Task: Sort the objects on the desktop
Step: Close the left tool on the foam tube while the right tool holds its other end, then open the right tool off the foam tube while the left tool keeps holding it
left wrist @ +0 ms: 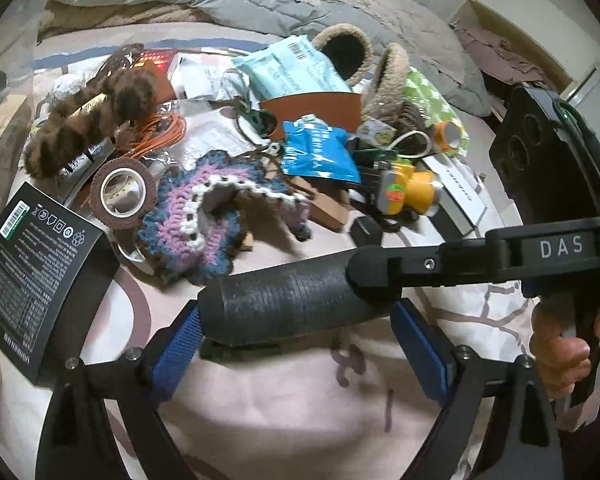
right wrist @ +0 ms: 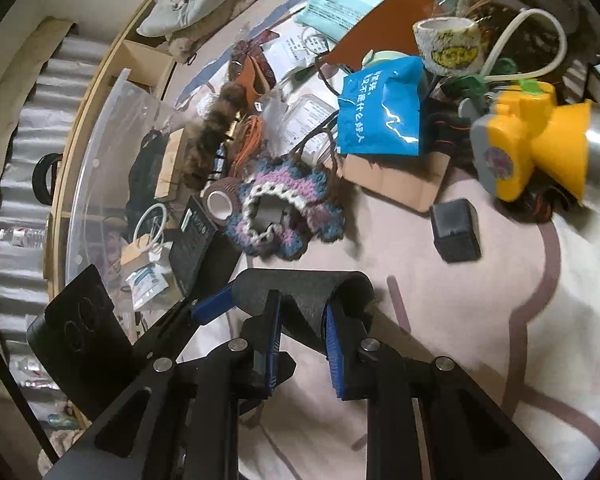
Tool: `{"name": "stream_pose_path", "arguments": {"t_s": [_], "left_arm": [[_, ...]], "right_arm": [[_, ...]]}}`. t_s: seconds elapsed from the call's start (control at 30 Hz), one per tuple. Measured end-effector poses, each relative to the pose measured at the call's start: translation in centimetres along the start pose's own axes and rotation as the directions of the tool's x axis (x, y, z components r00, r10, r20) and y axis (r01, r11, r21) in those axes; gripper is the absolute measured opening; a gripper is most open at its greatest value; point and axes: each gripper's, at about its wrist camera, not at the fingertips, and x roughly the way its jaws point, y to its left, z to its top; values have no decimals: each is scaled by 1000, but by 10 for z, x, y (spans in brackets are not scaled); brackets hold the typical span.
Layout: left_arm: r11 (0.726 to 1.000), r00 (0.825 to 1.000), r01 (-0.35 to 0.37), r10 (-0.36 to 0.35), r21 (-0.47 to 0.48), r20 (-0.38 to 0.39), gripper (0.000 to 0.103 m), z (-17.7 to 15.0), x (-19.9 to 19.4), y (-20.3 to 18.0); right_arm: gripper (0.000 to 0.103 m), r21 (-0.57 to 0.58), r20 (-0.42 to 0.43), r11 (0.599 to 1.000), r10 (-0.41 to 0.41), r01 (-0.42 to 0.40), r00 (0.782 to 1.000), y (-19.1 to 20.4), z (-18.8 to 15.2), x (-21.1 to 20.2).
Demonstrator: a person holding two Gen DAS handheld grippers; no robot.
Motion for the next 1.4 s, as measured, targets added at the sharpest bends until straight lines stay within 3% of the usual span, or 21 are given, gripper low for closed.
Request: {"name": "stream_pose_path", "arguments": {"t_s": [0.47, 0.77, 1.03, 1.23, 1.4], "left_arm": [[1000, 999, 6, -5, 17, -45, 93, -49, -24, -28], [993, 997, -25, 34, 114, -71, 93, -81, -23, -37], [981, 991, -79, 97, 180, -95, 95, -94, -17, -43], [977, 989, -109, 125, 184, -81, 95, -92, -19, -41], [974, 986, -123, 142, 189, -87, 95, -91, -17, -43]], "right_arm": [[22, 29, -29, 998, -54, 54, 998, 12, -65, -15], [22, 55, -86, 997, -56, 61, 995, 8, -100, -5], [22, 109, -135, 991, -63, 78, 989, -6, -108, -3], [22, 121, -79, 988, -87, 96, 993, -17, -100, -20], [22, 53, -22, 981, -184, 184, 983, -19, -83, -20]]}}
